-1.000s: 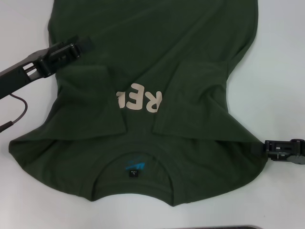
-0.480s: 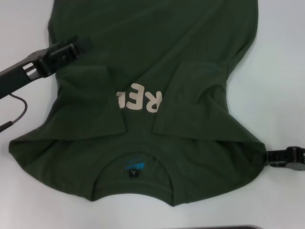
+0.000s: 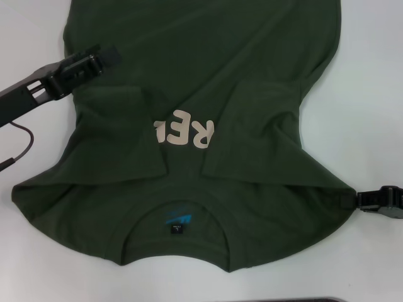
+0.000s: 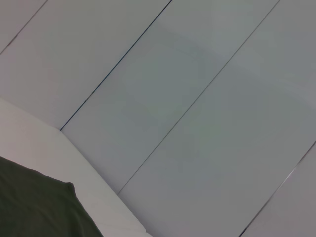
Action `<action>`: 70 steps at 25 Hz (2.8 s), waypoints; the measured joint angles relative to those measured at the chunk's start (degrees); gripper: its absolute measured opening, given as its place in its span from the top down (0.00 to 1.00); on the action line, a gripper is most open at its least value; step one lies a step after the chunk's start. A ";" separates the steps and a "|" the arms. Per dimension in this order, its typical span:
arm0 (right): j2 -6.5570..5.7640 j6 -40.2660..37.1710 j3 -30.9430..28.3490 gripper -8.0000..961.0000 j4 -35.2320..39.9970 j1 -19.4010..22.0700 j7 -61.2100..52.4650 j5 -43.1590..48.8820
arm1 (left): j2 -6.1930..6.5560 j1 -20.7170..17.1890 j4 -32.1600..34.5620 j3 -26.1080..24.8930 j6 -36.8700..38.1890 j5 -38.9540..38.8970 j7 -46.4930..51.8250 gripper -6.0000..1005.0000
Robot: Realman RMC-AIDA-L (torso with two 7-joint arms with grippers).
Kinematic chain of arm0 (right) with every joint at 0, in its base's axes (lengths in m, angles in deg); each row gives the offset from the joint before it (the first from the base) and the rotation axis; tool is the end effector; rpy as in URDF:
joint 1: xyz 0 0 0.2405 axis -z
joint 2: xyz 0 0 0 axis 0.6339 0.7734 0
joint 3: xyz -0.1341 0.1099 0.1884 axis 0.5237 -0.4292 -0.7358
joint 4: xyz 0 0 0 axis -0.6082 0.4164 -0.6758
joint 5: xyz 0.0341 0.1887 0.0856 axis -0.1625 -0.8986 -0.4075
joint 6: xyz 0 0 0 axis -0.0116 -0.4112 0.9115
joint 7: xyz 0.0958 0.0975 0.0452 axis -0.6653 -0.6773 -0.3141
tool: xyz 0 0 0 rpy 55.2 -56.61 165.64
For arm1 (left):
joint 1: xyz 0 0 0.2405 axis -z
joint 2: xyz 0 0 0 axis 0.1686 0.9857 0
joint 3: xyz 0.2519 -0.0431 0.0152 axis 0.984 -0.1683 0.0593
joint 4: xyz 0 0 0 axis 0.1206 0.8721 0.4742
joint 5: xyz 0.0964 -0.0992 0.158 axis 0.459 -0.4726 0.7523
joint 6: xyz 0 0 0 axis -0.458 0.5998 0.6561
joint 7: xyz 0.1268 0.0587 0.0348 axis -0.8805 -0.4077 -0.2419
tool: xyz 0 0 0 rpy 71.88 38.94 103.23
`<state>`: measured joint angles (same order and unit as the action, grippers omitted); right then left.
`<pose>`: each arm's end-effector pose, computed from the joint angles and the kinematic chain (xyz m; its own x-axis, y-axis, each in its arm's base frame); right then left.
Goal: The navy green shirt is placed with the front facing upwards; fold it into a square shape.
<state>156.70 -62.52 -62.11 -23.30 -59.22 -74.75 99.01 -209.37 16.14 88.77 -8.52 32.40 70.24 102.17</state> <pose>0.3686 0.2295 0.0134 0.0233 -0.9573 -0.2880 -0.9784 -0.0810 0.1902 -0.2738 0.2979 0.0177 0.2792 0.5305 0.8004 0.7398 -0.6502 0.1729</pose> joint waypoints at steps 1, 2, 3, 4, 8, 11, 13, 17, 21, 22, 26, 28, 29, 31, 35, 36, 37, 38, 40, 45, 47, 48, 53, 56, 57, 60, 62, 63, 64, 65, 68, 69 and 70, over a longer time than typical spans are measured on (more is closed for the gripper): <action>0.02 -0.05 0.00 0.92 0.00 0.04 0.18 -0.02 | 0.02 0.00 0.00 0.01 -0.01 0.00 0.03 0.15; 0.02 -0.27 -0.06 0.93 0.00 0.14 0.44 -0.12 | 0.08 -0.01 0.00 -0.01 -0.01 0.00 0.11 0.15; 0.02 -0.49 -0.18 0.93 0.00 0.25 0.68 -0.23 | 0.16 -0.07 0.00 -0.03 -0.01 0.01 0.25 0.14; 0.02 -0.76 -0.35 0.94 0.00 0.38 0.92 -0.39 | 0.32 -0.21 0.03 -0.07 -0.01 0.08 0.39 0.14; -0.04 -1.06 -1.46 0.95 0.00 0.67 1.69 -0.49 | 1.30 -1.51 0.69 -0.13 0.58 0.92 1.14 0.14; -0.08 -0.93 -1.92 0.94 0.00 0.68 2.05 -0.51 | 1.86 -3.34 2.89 -0.18 1.36 3.59 1.70 0.14; -0.14 -0.72 -1.93 0.94 0.00 0.63 2.20 -0.51 | 2.04 -4.37 4.38 -0.26 1.54 5.10 2.16 0.14; -0.32 -0.67 -2.08 0.94 0.00 0.45 2.57 -0.58 | 2.48 -6.40 7.30 -2.33 2.32 8.86 3.48 0.14; -0.45 -0.60 -2.31 0.94 0.00 0.42 2.59 -0.61 | 3.24 -7.03 8.39 -7.37 3.64 13.31 4.57 0.14; -0.49 -0.58 -2.48 0.94 0.00 0.44 2.60 -0.62 | 3.36 -7.04 8.45 -7.95 3.79 14.03 4.76 0.14; -0.66 -0.68 -3.25 0.95 0.00 0.64 2.81 -0.63 | 4.35 -7.07 10.01 -10.51 4.28 19.53 8.06 0.14; -0.70 -0.75 -3.44 0.95 0.12 0.73 2.89 -0.63 | 4.70 -6.96 10.98 -10.56 4.34 21.71 9.79 0.14; -0.72 -0.76 -3.46 0.95 0.18 0.75 2.90 -0.64 | 4.84 -6.85 11.41 -10.57 4.41 22.63 10.49 0.14; -0.75 -0.79 -3.47 0.95 0.28 0.78 2.93 -0.64 | 5.22 -6.39 12.11 -10.58 4.52 25.18 11.96 0.14; -0.90 -0.87 -3.50 0.95 0.33 0.80 2.98 -0.64 | 5.85 -5.35 12.52 -10.61 4.56 29.00 13.38 0.14; -0.96 -0.86 -3.51 0.95 0.34 0.81 2.98 -0.64 | 5.90 -5.22 12.66 -10.61 4.56 29.42 13.58 0.14; -1.02 -0.87 -3.51 0.95 0.34 0.81 2.98 -0.63 | 5.97 -5.03 12.88 -10.62 4.49 29.98 13.96 0.14; -1.09 -0.86 -3.51 0.94 0.35 0.81 2.98 -0.64 | 6.01 -4.98 12.94 -10.62 4.42 30.16 14.14 0.14; -1.12 -0.87 -3.52 0.94 0.35 0.81 2.99 -0.63 | 6.18 -4.79 13.28 -10.62 4.16 31.10 14.85 0.14; -1.18 -0.83 -4.05 0.94 0.35 0.81 3.00 -0.63 | 6.94 -4.25 14.71 -10.62 4.08 35.07 16.67 0.15; -1.27 -0.83 -4.15 0.94 0.35 0.78 3.00 -0.63 | 7.36 -3.86 15.39 -10.62 4.48 37.06 17.83 0.15; -1.32 -0.85 -4.20 0.94 0.35 0.75 3.01 -0.63 | 7.54 -3.66 15.60 -10.62 4.65 37.99 18.22 0.15; -1.50 -0.84 -4.70 0.94 0.35 0.49 2.92 -0.63 | 7.81 -2.24 15.14 -9.77 4.71 41.29 19.38 0.15; -1.56 -0.83 -4.83 0.94 0.35 0.35 2.73 -0.63 | 7.97 -1.25 13.59 -9.01 4.72 42.35 19.41 0.15; -1.59 -0.79 -4.83 0.94 0.35 0.31 2.68 -0.63 | 8.07 -1.00 12.97 -8.82 4.61 42.51 19.40 0.15; -1.59 -0.72 -4.86 0.94 0.35 0.26 2.61 -0.63 | 8.22 -0.40 11.56 -8.16 3.90 43.37 19.39 0.15; -1.59 -0.68 -4.91 0.94 0.35 0.23 2.59 -0.63 | 8.23 -0.32 11.25 -7.91 3.56 43.73 19.40 0.15; -1.59 -0.65 -4.94 0.94 0.35 0.21 2.59 -0.63 | 8.24 -0.31 11.22 -7.84 3.49 43.79 19.40 0.15; -1.59 -0.62 -4.97 0.94 0.35 0.20 2.58 -0.63 | 8.30 -0.30 11.21 -7.83 3.38 43.85 19.44 0.14; -1.59 -0.60 -4.99 0.94 0.35 0.19 2.58 -0.63 | 8.34 -0.30 11.21 -7.83 3.32 43.95 19.45 0.14; -1.58 -0.55 -5.02 0.94 0.35 0.19 2.58 -0.63 | 8.43 -0.20 11.13 -7.81 2.99 44.64 19.50 0.14; -1.58 -0.52 -5.02 0.94 0.35 0.19 2.58 -0.63 | 8.43 -0.13 10.97 -7.81 2.88 44.88 19.50 0.15; -1.58 -0.49 -5.02 0.94 0.35 0.19 2.59 -0.63 | 8.42 -0.05 10.72 -7.79 2.79 45.01 19.50 0.16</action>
<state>155.12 -63.00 -67.13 -22.95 -59.03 -72.16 98.38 -200.95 16.09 99.49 -16.31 35.19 115.25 121.67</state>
